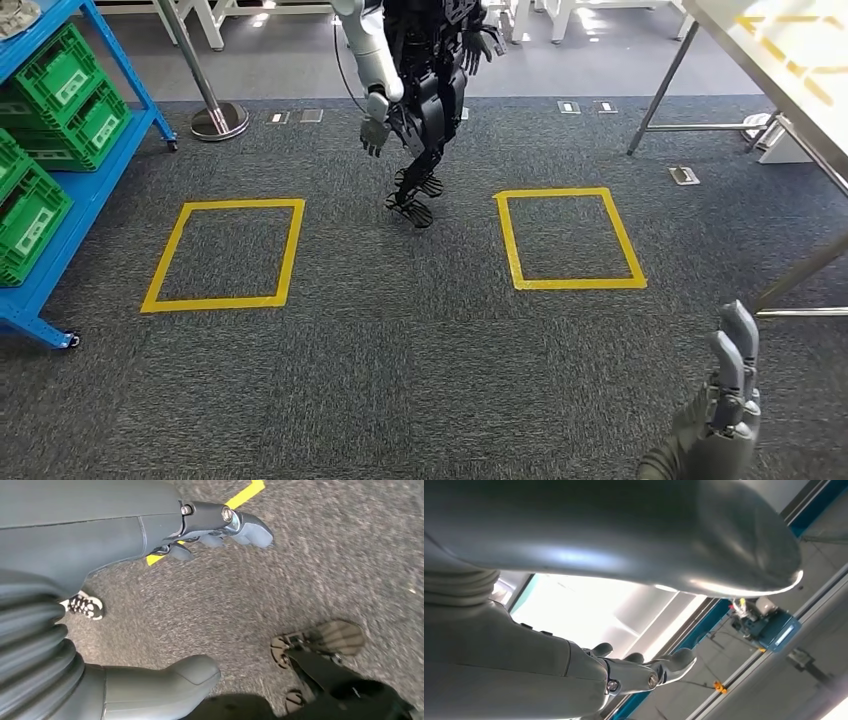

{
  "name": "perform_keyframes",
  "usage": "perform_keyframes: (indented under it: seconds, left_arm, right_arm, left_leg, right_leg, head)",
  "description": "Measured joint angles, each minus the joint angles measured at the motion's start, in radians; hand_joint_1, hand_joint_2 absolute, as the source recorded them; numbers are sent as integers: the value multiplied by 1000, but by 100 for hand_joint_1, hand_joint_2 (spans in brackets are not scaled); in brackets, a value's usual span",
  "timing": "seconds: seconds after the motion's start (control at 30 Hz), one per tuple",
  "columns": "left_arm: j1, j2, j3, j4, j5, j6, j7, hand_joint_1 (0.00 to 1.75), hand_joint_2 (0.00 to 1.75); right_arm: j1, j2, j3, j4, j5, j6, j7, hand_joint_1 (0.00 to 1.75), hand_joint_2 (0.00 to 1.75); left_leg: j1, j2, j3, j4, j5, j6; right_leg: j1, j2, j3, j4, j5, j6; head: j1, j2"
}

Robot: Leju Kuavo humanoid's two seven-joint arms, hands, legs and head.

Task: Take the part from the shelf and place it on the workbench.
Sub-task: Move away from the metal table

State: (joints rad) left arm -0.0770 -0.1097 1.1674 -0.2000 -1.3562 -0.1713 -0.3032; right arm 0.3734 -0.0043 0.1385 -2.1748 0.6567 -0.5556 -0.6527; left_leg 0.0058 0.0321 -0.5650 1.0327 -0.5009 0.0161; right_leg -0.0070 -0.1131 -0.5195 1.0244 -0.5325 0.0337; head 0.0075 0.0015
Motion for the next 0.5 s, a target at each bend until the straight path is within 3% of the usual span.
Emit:
perform_keyframes:
  seconds: [0.03,0.1,0.17,0.2,0.23,0.27,0.33,0.4,0.47,0.5]
  left_arm:
    - [0,0,0,0,-1,0,0,0,175]
    - [-3,1,-2,-1,-2,0,0,0,175]
    - [-6,1,-4,-1,-3,-1,0,0,175]
    - [-5,1,-5,-1,-3,-2,0,0,175]
    - [-5,0,-6,-1,-3,-2,1,0,175]
    - [-4,0,-6,-1,-4,-3,1,0,175]
    - [-5,-1,-6,-1,-6,-3,1,0,175]
    - [-6,-1,-6,-1,-8,-3,1,0,175]
    - [-1,-1,-6,-1,-9,-3,2,0,175]
    - [1,-1,-6,-1,-9,-3,4,0,175]
  right_arm:
    - [1,0,0,-2,0,0,0,0,0]
    - [6,1,0,-4,2,0,0,0,0]
    - [11,2,0,-4,2,1,0,0,0]
    - [11,3,0,-4,3,4,0,0,0]
    - [11,4,0,-5,3,9,0,0,0]
    - [11,6,0,-5,3,14,0,0,0]
    - [10,9,0,-8,4,20,0,0,0]
    - [10,11,0,-11,3,20,0,0,0]
    - [10,12,0,-12,0,20,0,0,0]
    - [10,12,0,-12,-4,19,0,0,0]
  left_leg:
    - [3,-11,1,-3,4,6]
    - [5,-35,0,-5,8,13]
    - [5,-62,-4,-3,10,14]
    - [5,-77,-5,-2,10,14]
    - [5,-92,-5,0,11,12]
    - [6,-107,-5,1,12,10]
    - [6,-136,-8,4,14,2]
    - [8,-160,-16,3,19,-13]
    - [10,-180,-22,0,28,-30]
    - [8,-171,-29,11,26,-35]
  right_leg:
    - [-3,30,-10,28,-20,6]
    - [-5,93,-59,137,-83,13]
    - [-6,107,-114,247,-123,13]
    - [-6,108,-123,260,-116,12]
    - [-7,111,-113,234,-90,11]
    - [-8,120,-87,176,-52,8]
    - [-12,164,-29,49,-1,4]
    - [-10,189,-9,-4,8,-2]
    - [-7,169,-10,-11,13,-14]
    - [-8,156,-8,-15,16,-23]
  head:
    - [2,0]
    - [7,0]
    - [10,0]
    - [11,0]
    - [11,0]
    - [12,0]
    - [12,0]
    - [12,0]
    - [12,0]
    - [12,0]
